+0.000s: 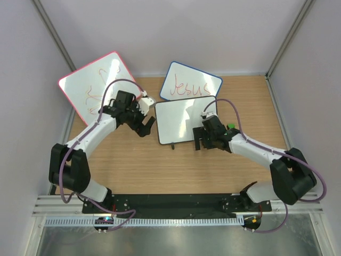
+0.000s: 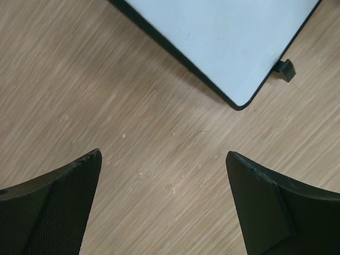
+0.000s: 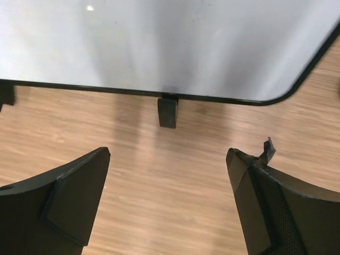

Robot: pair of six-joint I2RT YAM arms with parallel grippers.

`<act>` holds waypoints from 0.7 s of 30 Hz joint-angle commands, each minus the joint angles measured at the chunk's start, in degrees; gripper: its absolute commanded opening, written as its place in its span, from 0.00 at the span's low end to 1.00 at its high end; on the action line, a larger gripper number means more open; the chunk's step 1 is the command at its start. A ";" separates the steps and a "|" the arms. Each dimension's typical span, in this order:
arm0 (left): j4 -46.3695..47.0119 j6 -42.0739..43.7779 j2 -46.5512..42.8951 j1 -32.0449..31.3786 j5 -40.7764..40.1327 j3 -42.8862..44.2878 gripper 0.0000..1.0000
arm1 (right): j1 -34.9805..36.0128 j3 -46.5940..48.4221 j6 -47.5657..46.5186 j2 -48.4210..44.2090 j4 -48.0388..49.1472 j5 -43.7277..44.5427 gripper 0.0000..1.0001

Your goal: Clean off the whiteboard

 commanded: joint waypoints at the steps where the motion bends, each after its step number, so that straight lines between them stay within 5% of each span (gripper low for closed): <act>1: 1.90 -0.97 -4.46 0.11 -8.87 -2.20 1.00 | 0.17 3.25 -1.18 -6.84 -5.59 2.02 1.00; 6: 3.92 -2.38 -8.76 0.11 -19.93 -7.21 1.00 | -4.92 4.05 -1.45 -13.44 -10.35 6.52 0.99; 12: 7.43 -2.99 -12.64 0.29 -31.46 -12.21 1.00 | -24.34 0.36 -1.01 -22.23 -4.65 -3.66 1.00; 21: 16.30 -7.20 -13.08 2.74 -41.57 -18.46 1.00 | -29.09 -0.17 -0.40 -18.63 -1.92 -1.84 1.00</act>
